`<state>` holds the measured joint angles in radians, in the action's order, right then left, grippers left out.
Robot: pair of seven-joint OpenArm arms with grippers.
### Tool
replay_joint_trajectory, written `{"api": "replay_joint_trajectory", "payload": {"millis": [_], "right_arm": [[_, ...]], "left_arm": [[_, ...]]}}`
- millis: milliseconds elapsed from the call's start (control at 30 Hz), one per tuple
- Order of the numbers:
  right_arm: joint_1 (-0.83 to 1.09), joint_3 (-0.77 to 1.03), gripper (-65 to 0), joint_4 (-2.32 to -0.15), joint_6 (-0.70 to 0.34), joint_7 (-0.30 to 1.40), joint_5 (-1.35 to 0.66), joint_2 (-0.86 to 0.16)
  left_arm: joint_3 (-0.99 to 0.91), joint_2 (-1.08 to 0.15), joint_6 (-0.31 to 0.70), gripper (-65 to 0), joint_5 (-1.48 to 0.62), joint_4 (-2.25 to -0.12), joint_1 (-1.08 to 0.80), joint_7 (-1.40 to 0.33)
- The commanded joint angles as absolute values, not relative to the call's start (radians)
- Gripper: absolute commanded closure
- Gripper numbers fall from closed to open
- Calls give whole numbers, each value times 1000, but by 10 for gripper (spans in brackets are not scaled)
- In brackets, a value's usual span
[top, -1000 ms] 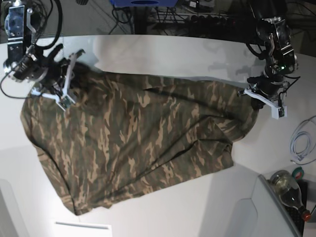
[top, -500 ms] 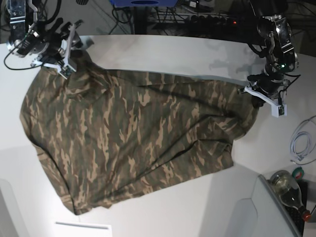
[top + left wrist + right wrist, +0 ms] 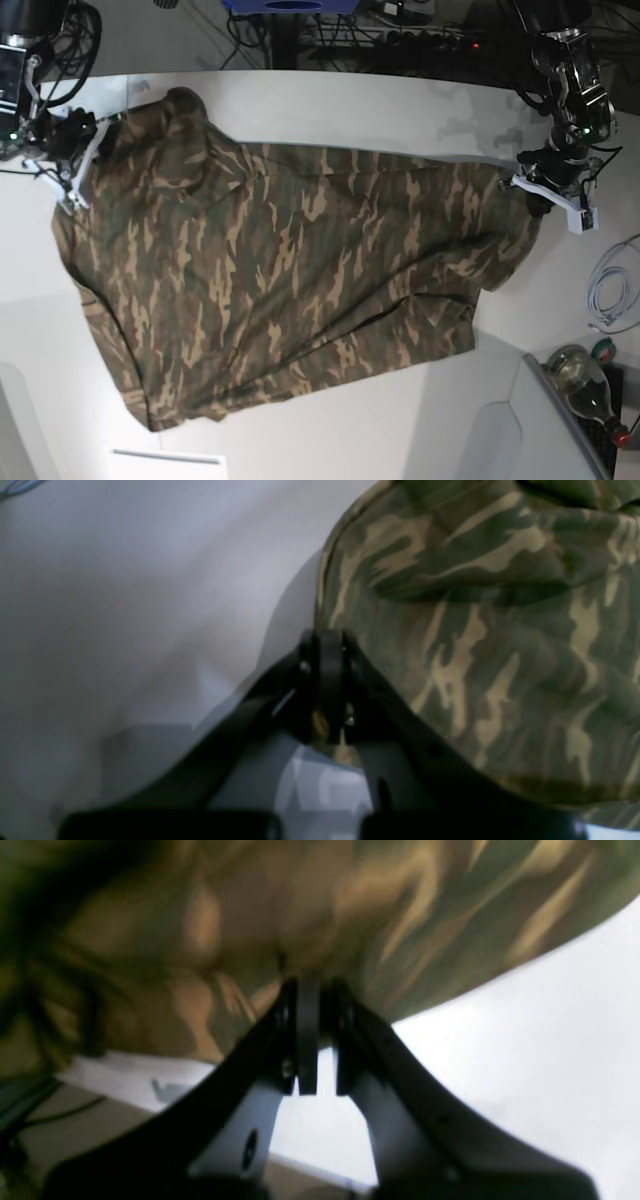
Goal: Layout the t-shirt on the table in an organized manner, then fold the t-shirt properly
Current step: 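Regrasp the shirt corner with the right gripper and stretch it away from the left gripper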
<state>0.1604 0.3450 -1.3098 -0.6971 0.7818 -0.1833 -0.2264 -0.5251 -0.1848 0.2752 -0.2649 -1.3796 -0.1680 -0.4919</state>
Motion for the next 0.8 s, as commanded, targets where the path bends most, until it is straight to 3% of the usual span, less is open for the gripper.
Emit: {"api": "replay_joint_trajectory", "payload": {"millis": [0,367,500,633,733,767], "right_arm": [[134,348,-51,-1283,-698,777,-170,-239],[-130,352,-50,-848,-698,483,203,-255],[-209,360,-50,-796,-698,447,246,-274],[-183,421,-56,-972,-698,509,245,-275],[-64,478,-69,-1345,-698,636,243,-186],[-18,472,-101,-1463,-698,674,243,-157]], "left_arm": [[-526,-196,280,0,-275,-1400,-162,-473],[-519,-191,280,0,-275,-1359,-120,-473],[-519,-177,280,0,-275,-1345,-125,-473],[-519,-159,280,0,-275,-1376,-157,-473],[-519,-159,280,0,-275,-1405,-179,-473],[-519,-160,280,0,-275,-1414,-182,-473]]}}
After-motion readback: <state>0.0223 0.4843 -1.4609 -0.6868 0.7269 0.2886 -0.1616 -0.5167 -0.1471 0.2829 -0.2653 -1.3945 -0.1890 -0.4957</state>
